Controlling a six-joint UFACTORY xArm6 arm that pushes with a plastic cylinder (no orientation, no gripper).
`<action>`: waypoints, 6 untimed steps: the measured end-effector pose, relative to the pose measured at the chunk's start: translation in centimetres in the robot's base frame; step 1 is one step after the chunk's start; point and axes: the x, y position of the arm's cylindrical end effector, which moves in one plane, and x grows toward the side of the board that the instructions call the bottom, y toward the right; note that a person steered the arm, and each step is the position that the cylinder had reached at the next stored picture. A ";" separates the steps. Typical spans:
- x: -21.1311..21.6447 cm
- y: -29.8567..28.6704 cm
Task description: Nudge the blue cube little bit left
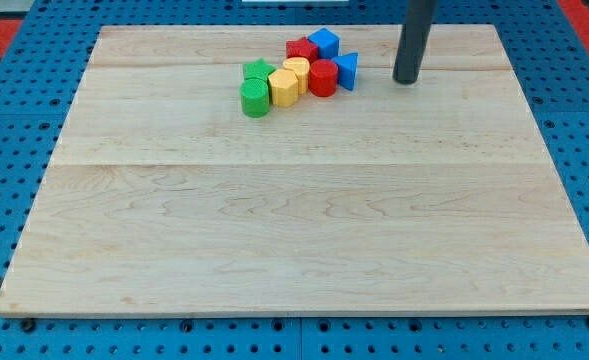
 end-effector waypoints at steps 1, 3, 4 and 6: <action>-3.0 -0.1; -6.3 -6.2; -7.1 -10.4; -7.1 -14.3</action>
